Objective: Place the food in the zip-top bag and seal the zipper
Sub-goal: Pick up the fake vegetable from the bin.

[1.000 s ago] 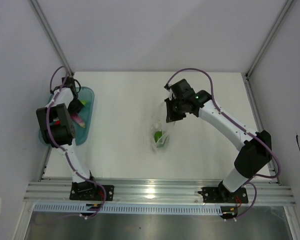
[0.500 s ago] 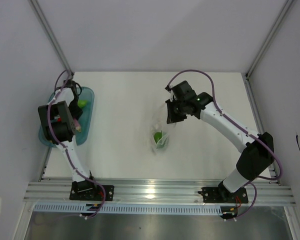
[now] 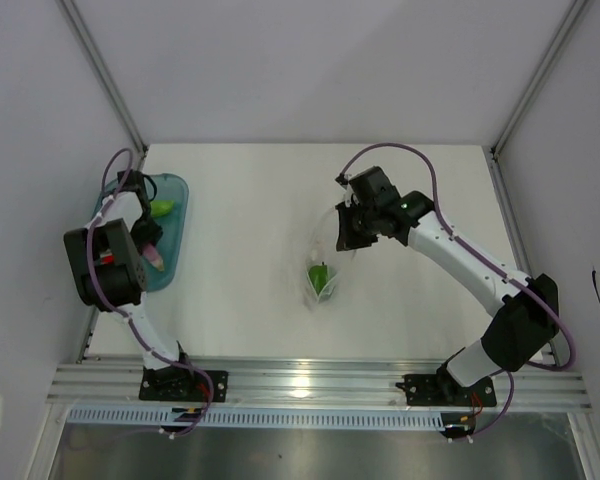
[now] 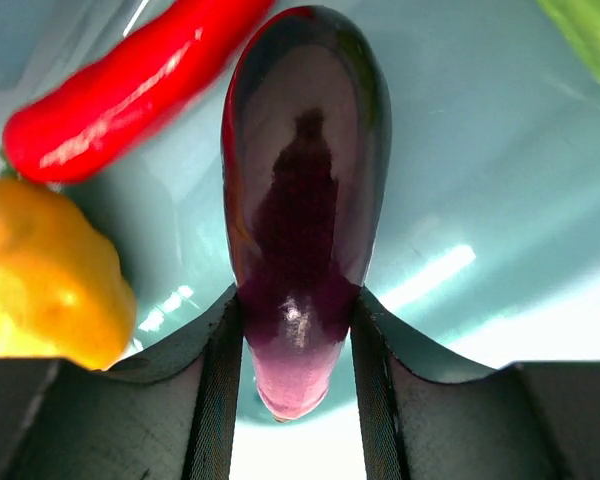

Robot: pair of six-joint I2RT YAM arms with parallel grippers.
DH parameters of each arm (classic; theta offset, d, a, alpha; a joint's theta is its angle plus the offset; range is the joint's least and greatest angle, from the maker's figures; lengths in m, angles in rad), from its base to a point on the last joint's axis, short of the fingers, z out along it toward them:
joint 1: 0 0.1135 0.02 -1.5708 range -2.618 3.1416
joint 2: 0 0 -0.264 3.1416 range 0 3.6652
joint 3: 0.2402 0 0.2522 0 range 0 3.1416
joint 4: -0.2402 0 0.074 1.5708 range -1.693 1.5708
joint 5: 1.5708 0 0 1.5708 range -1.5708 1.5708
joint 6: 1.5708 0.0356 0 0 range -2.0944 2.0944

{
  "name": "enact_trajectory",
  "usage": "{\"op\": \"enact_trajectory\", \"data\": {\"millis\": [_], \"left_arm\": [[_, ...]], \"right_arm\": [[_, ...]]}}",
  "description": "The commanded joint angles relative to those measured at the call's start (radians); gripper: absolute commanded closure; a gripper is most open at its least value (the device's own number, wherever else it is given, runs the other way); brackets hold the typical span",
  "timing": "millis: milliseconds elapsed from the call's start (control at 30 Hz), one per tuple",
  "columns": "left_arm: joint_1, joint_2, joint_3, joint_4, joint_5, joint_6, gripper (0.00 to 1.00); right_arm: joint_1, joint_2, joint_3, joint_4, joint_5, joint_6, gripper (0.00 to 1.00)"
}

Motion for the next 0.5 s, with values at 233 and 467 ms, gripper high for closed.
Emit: {"op": "enact_trajectory", "data": {"millis": [233, 467], "left_arm": [[-0.155, -0.522, -0.194, 0.19, 0.31, -0.022, 0.99], [-0.425, -0.81, -0.355, 0.495, 0.875, -0.037, 0.99]], "right_arm": [[0.0, 0.018, 0.007, 0.037, 0.005, 0.021, 1.0], [0.005, 0.067, 0.098, -0.026, 0.038, 0.012, 1.0]]}}
